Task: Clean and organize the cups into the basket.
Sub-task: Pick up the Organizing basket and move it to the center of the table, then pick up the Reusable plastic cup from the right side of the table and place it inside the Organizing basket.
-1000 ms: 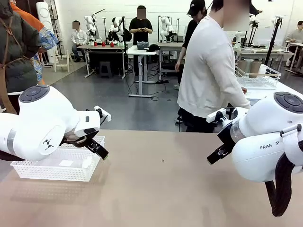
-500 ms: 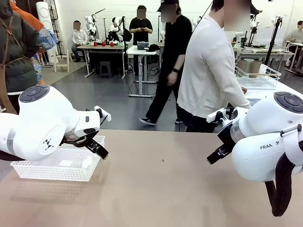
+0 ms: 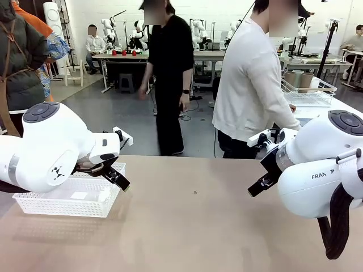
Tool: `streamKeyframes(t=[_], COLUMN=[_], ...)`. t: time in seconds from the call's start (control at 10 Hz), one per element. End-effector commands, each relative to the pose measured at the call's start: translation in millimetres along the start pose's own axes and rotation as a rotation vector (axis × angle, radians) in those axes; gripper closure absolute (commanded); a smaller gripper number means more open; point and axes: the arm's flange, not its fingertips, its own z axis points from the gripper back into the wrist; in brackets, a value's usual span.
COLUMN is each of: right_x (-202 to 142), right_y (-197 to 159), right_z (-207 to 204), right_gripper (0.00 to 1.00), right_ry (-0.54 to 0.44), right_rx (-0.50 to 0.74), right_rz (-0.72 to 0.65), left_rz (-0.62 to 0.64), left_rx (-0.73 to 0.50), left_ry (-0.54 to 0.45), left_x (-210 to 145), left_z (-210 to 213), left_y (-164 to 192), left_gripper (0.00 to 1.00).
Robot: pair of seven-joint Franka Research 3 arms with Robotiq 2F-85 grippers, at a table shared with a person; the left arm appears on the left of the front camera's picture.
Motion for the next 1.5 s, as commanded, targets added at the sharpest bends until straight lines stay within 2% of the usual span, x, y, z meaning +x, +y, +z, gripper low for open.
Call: streamKeyframes(t=[0.0, 0.1, 0.4, 0.5, 0.7, 0.8, 0.9, 1.0, 1.1, 1.3, 1.4], right_x=[0.0, 0.0, -37.6, -49.3, -72.3, -81.5, -85.9, -85.4, -1.5, -1.5, -9.3], right_y=[0.1, 0.0, 22.3, 28.6, 52.0, 58.7, 61.0, 55.0, 38.2, 38.2, 43.0], right_z=[0.0, 0.0, 93.9, 123.3, 177.7, 192.0, 193.6, 183.9, 209.4, 209.4, 224.0], right_gripper=[0.00, 0.00, 0.00, 0.00, 0.00, 0.00, 0.00, 0.00, 0.00, 0.00, 0.00], right_ry=[0.000, 0.000, -0.059, -0.028, 0.047, 0.041, 0.067, 0.100, 0.049, 0.049, 0.068], right_rx=[0.000, 0.000, -0.019, -0.002, -0.082, -0.127, -0.107, -0.204, -0.091, -0.091, -0.124], right_rz=[0.000, 0.000, 0.016, 0.015, 0.028, 0.030, 0.039, 0.020, 0.034, 0.034, 0.033], left_rz=[0.000, 0.000, -0.099, -0.131, -0.192, -0.196, -0.177, -0.166, -0.172, -0.172, -0.172], left_rx=[0.000, 0.000, 0.034, 0.057, 0.084, 0.088, 0.095, 0.194, 0.083, 0.083, 0.083], left_ry=[0.000, 0.000, 0.058, 0.049, 0.065, 0.062, 0.054, 0.036, 0.055, 0.055, 0.055], left_x=[-0.1, 0.0, 1.6, 2.1, -2.1, -5.9, -6.4, -5.3, 1.9, 1.9, 1.9], left_z=[0.0, 0.0, 98.8, 127.2, 171.8, 180.9, 184.0, 176.5, 191.4, 191.4, 191.4], left_y=[0.0, 0.0, -19.1, -25.2, -41.1, -46.0, -43.7, -39.5, -44.6, -44.6, -44.6], left_gripper=[0.00, 0.00, 0.00, 0.00, 0.00, 0.00, 0.00, 0.00, 0.00, 0.00, 0.00])
